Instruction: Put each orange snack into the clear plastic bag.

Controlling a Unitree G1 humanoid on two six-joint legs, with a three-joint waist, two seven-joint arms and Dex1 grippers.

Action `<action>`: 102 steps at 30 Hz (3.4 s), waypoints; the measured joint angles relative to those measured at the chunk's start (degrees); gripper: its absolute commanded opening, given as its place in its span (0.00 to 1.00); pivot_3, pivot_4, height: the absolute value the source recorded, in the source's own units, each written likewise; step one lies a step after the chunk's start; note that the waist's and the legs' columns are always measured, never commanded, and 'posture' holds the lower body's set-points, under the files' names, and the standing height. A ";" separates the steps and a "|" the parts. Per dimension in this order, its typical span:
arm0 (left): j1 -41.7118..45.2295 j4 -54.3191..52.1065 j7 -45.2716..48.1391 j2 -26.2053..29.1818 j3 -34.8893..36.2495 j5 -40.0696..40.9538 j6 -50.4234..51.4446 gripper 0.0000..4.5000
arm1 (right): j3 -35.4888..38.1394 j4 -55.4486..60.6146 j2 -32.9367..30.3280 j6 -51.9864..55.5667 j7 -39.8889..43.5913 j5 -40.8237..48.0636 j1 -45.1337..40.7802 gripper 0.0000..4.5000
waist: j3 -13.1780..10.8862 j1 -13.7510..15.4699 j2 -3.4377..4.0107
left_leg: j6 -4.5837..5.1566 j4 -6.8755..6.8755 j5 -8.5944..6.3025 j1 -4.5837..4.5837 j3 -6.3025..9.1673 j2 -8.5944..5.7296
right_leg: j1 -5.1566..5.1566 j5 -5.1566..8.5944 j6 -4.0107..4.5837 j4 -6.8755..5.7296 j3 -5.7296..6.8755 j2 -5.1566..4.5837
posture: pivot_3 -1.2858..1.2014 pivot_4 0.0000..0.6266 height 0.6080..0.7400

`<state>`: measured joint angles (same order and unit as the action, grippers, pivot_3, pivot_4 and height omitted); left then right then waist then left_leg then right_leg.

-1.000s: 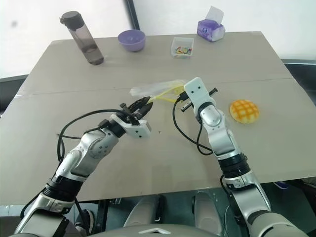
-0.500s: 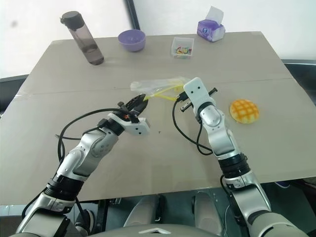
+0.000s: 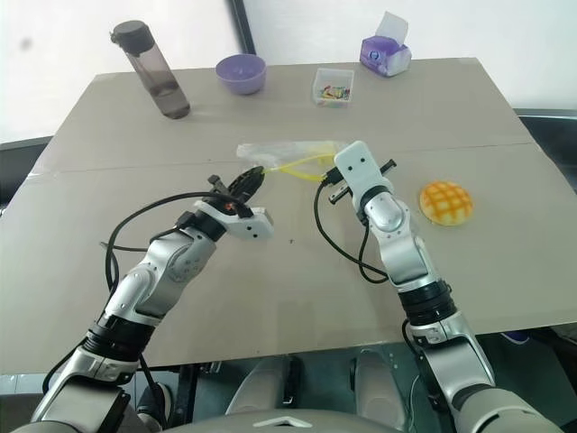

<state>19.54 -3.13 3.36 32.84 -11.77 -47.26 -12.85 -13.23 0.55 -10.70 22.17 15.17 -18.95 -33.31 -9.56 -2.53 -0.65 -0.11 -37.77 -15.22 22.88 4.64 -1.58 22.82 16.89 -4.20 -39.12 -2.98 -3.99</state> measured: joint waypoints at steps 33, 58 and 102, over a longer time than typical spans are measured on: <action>-1.41 -3.13 7.78 -6.88 2.18 14.66 7.56 0.00 | 2.41 5.54 0.60 0.88 7.00 13.29 3.87 0.03 | 0.01 0.08 -0.01 | 0.15 -0.55 -0.09 -0.05 0.10 -0.05 | -0.01 0.01 0.00 -0.68 0.00 -0.01 | 0.52 0.24 1.00; -4.59 -5.95 13.44 -6.04 -0.47 16.96 1.10 0.00 | -10.77 -19.82 -7.53 -21.36 10.73 -3.40 -9.07 0.57 | 0.00 0.09 -0.01 | 0.06 -0.54 -0.03 -0.04 0.08 -0.06 | -0.01 0.01 0.00 -0.65 -0.01 -0.02 | 0.52 0.24 1.00; -0.54 -1.77 10.55 -9.52 -0.04 12.60 10.72 0.00 | 32.61 3.32 -18.16 20.42 10.74 29.50 11.45 0.99 | 0.00 0.53 -0.02 | 0.24 -0.53 -0.14 -0.03 0.10 -0.06 | -0.08 0.01 -0.01 -0.63 0.01 -0.03 | 0.52 0.24 1.00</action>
<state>18.99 -4.90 13.92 23.32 -11.81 -34.67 -2.13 19.38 3.87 -28.86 42.60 25.91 10.55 -21.86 -9.56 -2.00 -0.66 0.13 -38.30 -15.35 22.85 4.74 -1.64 22.74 16.90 -4.21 -39.75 -2.97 -4.02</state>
